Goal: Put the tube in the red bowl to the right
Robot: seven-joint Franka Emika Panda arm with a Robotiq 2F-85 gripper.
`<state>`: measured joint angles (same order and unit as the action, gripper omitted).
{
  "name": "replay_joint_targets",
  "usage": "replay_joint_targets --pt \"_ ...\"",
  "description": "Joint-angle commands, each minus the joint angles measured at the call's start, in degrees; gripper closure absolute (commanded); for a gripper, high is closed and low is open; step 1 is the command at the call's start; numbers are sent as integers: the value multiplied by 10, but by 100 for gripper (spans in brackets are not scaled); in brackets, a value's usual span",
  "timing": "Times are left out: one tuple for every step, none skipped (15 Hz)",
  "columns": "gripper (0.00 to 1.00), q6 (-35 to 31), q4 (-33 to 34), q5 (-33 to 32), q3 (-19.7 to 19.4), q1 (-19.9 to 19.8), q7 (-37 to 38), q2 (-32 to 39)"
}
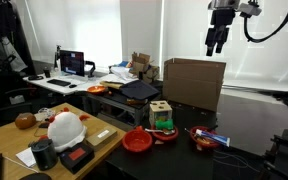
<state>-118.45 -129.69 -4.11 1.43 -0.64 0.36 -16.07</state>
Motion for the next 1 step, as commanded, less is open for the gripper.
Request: replay_joint_targets --pt "0 2 1 -1 -2 3 1 0"
